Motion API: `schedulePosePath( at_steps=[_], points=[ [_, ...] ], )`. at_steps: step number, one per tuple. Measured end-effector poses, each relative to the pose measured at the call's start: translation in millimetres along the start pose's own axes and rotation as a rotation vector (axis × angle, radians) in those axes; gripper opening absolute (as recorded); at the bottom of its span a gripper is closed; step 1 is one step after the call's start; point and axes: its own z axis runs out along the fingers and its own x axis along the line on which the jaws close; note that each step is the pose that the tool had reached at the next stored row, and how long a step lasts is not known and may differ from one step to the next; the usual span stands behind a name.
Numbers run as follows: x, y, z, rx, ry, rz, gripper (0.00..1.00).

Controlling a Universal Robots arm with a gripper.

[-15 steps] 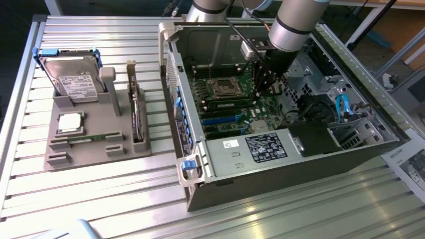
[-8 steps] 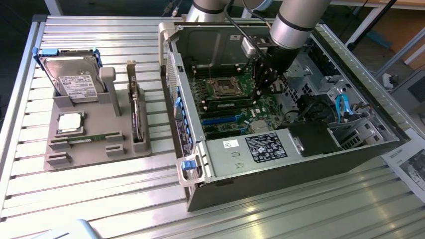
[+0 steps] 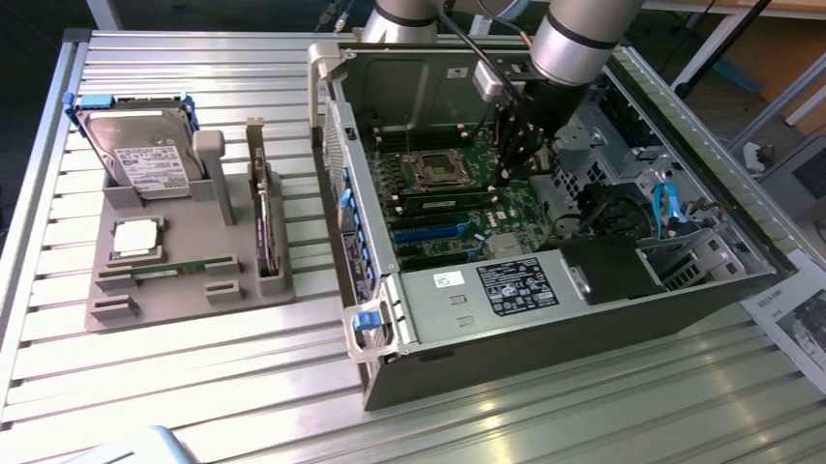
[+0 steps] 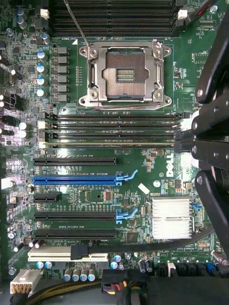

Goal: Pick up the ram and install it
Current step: 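Press down the ram until it locks into place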

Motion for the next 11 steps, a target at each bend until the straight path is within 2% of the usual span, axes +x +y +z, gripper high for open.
schedulePosePath(
  at_steps=[7, 11],
  points=[
    [-0.2, 4.0, 0.2, -0.0001, 0.0002, 0.0, 0.1],
    [-0.3, 10.7, 0.6, 0.0002, 0.0002, 0.0, 0.1]
  ],
)
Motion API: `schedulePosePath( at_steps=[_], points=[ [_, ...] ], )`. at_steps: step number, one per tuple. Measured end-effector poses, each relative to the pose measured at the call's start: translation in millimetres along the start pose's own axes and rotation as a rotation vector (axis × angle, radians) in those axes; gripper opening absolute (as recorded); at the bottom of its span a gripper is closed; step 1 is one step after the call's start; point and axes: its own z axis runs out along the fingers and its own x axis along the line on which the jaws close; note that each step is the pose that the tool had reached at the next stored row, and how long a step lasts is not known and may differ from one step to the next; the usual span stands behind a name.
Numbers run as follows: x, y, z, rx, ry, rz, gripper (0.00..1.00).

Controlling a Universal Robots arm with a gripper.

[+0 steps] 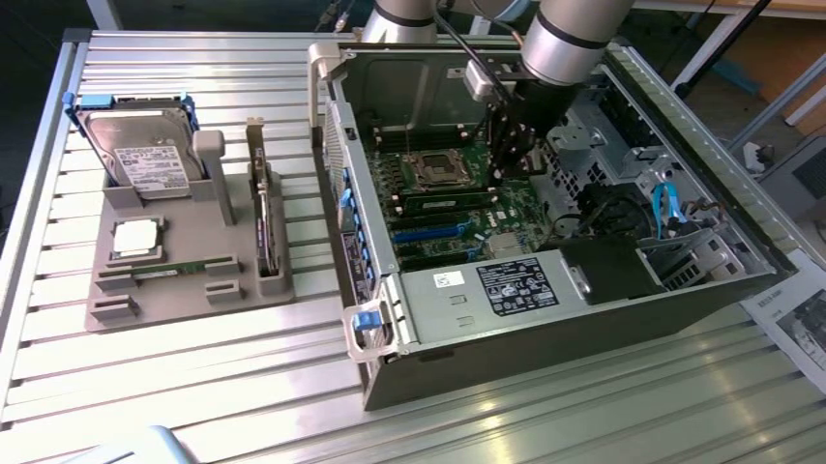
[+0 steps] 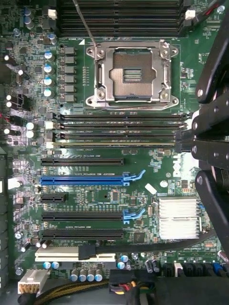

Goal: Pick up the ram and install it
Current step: 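Press down the ram until it locks into place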

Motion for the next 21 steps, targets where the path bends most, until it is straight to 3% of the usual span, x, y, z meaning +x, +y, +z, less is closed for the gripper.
schedulePosePath(
  at_steps=[18, 21],
  points=[
    [-0.2, 38.0, 2.5, 0.0022, 0.0001, 0.0, 0.1],
    [-0.2, 40.7, 2.7, 0.0023, 0.0001, 0.0, 0.1]
  ],
)
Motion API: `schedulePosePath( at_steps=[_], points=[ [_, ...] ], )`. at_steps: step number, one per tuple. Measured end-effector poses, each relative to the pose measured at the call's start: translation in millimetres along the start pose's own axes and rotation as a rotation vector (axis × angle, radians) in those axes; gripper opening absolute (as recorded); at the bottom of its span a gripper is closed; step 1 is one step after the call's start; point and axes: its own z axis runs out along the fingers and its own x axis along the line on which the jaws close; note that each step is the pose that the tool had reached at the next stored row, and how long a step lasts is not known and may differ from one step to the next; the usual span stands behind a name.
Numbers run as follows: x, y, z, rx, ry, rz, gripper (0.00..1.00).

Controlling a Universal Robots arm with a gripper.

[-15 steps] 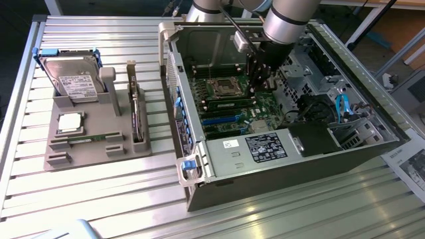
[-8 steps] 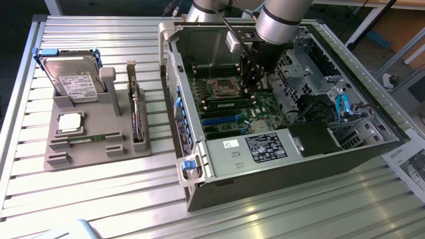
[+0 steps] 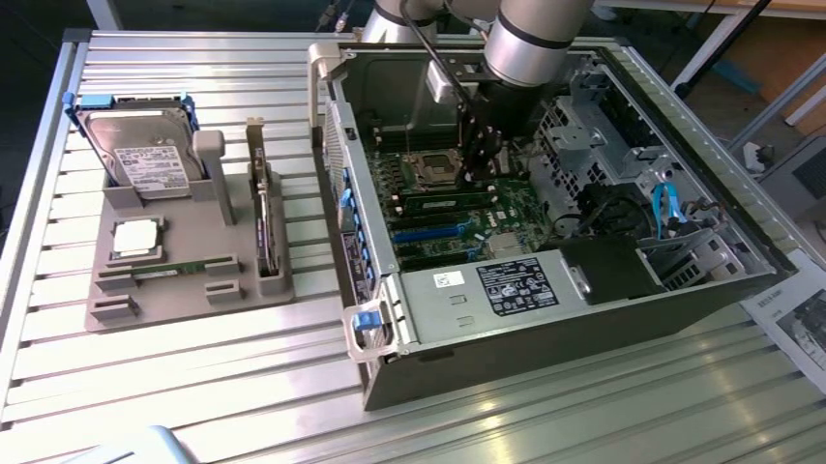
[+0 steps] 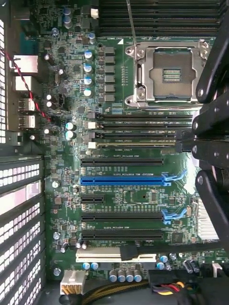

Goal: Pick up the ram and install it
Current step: 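Press down the ram until it locks into place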

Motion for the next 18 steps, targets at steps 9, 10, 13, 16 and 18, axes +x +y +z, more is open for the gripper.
schedulePosePath(
  at_steps=[9, 10, 13, 16, 18],
  points=[
    [0.1, 9.8, 0.5, 0.0031, 0.0, 0.0, 0.1],
    [0.1, 10.9, 0.6, 0.0034, -0.0001, 0.0, 0.1],
    [0.1, 11.3, 0.6, 0.0034, -0.0001, 0.0, 0.1],
    [0.1, 11.3, 1.2, 0.0035, -0.0002, 0.0, 0.1],
    [0.0, 11.4, 2.8, 0.0034, -0.0001, 0.0, 0.1]
  ],
)
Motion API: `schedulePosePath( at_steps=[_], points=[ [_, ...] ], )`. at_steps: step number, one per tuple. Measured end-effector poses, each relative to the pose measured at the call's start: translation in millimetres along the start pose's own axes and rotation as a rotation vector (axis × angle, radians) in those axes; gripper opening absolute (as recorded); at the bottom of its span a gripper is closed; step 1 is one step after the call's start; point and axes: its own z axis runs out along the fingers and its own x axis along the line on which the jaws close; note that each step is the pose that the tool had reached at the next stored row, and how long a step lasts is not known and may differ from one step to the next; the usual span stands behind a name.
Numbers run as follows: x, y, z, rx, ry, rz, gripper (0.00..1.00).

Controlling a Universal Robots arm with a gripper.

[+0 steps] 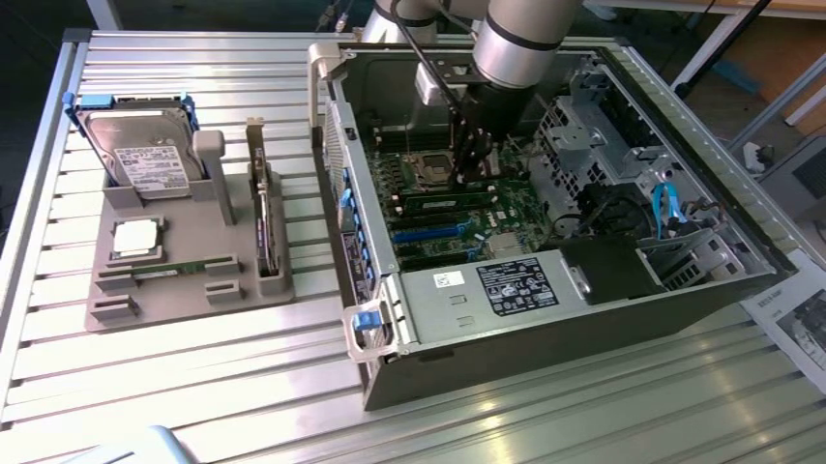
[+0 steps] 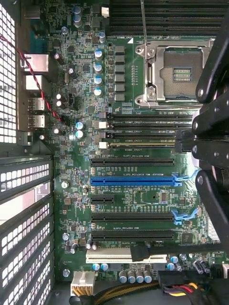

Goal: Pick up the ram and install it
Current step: 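Press down the ram until it locks into place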

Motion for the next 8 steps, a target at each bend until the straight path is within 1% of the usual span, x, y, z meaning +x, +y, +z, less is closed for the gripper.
schedulePosePath(
  at_steps=[8],
  points=[
    [0.0, 0.1, 2.3, 0.0001, -0.0001, 0.0, 0.1]
  ],
)
